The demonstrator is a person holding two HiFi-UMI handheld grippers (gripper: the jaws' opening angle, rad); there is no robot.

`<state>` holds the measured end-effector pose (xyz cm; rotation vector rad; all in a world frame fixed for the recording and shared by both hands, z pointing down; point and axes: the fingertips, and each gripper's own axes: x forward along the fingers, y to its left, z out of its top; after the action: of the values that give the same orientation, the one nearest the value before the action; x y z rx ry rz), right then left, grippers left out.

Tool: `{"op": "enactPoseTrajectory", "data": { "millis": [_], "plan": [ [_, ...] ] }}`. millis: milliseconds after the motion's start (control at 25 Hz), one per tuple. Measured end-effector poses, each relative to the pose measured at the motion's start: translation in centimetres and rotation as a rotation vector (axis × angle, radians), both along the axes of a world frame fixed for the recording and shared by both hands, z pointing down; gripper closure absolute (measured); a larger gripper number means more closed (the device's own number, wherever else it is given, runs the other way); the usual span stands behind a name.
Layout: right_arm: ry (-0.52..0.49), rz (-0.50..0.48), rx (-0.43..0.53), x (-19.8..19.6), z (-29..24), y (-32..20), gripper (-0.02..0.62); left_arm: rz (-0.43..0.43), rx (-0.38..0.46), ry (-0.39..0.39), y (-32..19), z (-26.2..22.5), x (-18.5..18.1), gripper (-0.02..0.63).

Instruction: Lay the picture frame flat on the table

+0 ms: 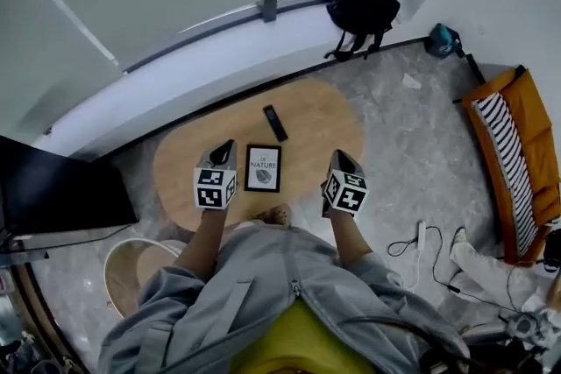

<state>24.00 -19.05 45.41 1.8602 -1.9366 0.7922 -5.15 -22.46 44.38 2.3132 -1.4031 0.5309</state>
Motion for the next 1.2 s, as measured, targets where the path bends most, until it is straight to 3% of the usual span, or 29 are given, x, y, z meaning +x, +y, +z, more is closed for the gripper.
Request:
{"op": "enactPoseTrajectory", "data": {
  "millis": [240,480,720,1200],
  "plan": [
    [0.045,-0.088,0.308,-2.6,-13.5,-3.1,0.595,-0.001,0.249,-0.019,-1.1,-11.8,1.4,0.603],
    [0.135,-0.19,0.521,-5.6,-23.6,-3.1,0.595,-0.068,0.379,0.028,-0.5,-20.0,1.5,0.601],
    [0.096,-0.242,0.569,-7.1,-26.6,-1.8,0.595,-0.067,0.46,0.01,0.6,-24.4,2.1,0.603],
    [0.108,-0.302,0.625,-6.8,-27.6,-0.1,0.595,-0.056,0.487,0.026,2.3,-25.0,4.2,0.603]
  ]
}}
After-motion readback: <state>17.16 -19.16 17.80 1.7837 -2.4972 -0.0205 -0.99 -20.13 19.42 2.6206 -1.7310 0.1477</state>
